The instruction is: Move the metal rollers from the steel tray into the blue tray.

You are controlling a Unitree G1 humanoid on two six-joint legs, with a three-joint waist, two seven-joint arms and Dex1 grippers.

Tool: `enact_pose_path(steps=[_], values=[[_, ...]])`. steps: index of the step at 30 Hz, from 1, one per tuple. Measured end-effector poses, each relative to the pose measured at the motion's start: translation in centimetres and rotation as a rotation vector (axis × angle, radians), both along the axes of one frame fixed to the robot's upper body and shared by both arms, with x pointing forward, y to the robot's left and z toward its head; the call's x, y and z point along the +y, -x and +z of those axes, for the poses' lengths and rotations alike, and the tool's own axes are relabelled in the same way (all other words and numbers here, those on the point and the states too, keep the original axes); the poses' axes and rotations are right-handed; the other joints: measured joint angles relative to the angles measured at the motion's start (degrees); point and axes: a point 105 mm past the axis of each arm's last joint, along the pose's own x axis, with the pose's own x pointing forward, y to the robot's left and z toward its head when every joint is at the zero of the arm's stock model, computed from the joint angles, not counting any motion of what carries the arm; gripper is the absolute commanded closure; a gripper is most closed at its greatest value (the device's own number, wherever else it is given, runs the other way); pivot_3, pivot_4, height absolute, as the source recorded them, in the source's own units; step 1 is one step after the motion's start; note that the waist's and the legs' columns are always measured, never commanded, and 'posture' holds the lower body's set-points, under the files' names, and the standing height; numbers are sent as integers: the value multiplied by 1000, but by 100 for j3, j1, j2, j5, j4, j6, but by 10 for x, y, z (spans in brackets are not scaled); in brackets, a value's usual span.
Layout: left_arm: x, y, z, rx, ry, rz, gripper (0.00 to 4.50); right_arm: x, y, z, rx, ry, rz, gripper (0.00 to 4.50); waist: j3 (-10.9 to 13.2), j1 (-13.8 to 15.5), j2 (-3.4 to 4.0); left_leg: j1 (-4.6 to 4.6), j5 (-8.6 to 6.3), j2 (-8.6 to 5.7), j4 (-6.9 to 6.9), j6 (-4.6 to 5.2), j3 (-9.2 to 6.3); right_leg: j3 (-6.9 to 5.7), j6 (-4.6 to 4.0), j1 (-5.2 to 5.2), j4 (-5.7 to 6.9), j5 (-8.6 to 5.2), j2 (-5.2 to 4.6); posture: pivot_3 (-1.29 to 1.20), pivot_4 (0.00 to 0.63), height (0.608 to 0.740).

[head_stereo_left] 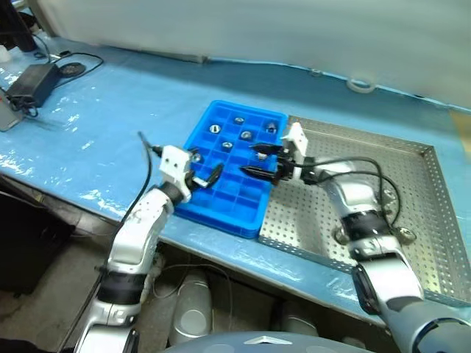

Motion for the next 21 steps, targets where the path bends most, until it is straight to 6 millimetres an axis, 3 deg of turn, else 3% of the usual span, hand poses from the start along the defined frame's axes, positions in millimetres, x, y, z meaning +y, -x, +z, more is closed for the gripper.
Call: enact_pose_path(steps=[5,9,14,21], values=[[-49,-16,2,7,-3,-226,39,-52,24,-4,-2,-2,-241,0,-3,-704,-4,-3,10,1,-8,-10,9,5,-26,-16,-8,16,4,-330,150,740],[-87,-21,7,-8,-2,-389,39,-75,53,-8,8,-9,-396,0,-6,-1187,-3,-3,-3,0,-9,12,34,31,-23,-28,-27,10,8,-442,150,740],[-113,-19,-2,12,-11,-521,39,-87,77,-9,12,-8,-512,0,-8,-1584,-3,4,-21,0,-2,39,58,63,19,-32,-48,-14,11,-538,150,740],[-134,-19,-16,33,-44,-575,39,-95,81,1,-20,-1,-572,0,-9,-1706,-2,1,-33,-6,13,58,68,77,35,-14,-100,-10,7,-537,150,740]])
